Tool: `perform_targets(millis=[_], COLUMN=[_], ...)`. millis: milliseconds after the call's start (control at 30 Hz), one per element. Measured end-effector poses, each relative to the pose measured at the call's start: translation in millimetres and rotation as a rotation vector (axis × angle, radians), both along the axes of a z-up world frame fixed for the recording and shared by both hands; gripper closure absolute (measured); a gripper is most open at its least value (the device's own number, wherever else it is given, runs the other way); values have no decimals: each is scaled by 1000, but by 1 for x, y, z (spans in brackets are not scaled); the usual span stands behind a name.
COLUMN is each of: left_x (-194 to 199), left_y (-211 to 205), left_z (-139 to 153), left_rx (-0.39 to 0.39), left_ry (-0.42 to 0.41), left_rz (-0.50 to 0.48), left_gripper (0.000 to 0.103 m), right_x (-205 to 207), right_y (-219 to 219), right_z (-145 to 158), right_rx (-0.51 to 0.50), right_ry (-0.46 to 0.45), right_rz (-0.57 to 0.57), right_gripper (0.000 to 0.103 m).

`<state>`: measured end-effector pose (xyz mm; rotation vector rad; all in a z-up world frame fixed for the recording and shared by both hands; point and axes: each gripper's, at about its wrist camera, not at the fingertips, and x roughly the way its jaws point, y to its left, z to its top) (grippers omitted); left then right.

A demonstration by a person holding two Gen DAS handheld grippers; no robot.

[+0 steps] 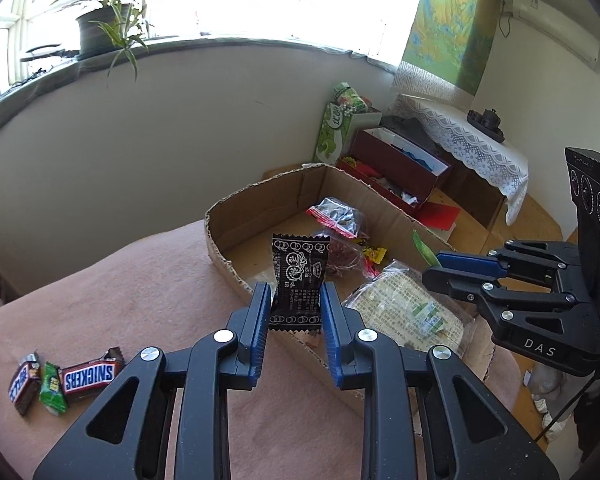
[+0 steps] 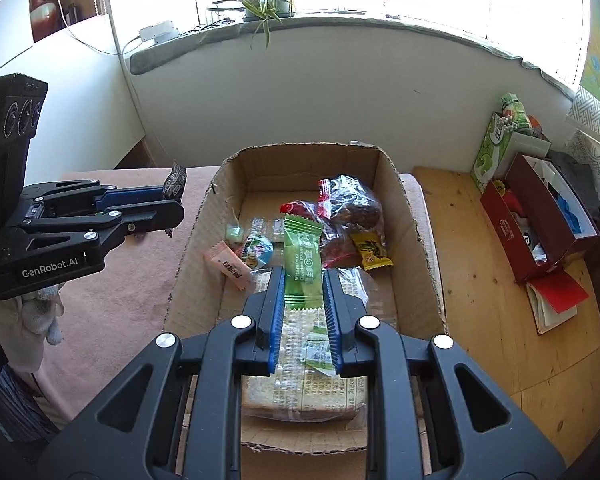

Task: Organize snacks
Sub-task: 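Carry both candies into the cardboard box and open both grippers, then move both grippers back to the remaining chocolate bars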

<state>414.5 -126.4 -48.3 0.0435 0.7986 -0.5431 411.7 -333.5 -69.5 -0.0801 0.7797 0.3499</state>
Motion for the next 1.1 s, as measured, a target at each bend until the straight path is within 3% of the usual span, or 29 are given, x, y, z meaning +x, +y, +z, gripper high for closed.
perform_targets(millis=[567,667,800,867,933,1000,1100], left_x=[-1,-1,-4,-5,-5,-6,-8], left_y=[-22,-21,-19,-17,-13,-9,-3], left_z=[1,3,5,7,8,10,12], left_rx=[43,44,48,48,43,43,42], left_ry=[-14,-18,-28,-31,-34,-38,-43], left_rz=[-16,-15,-10,-5,0,6,16], left_gripper=[79,74,73,72,65,64,59], right_x=[9,8,4,2,0,-2,-5], right_y=[-13,-12,-10,-9,-7,-7,-4], right_z=[-5,-3,-1,2,4,7,12], right_rx=[13,11,5,-7,-20,-27,-49], right_ry=[-3,-5,-20,-32,-44,-57,-70], right_rz=[-16,-15,-18,-24,-39,-54,-74], right_gripper=[83,81,57,52,34,26,22])
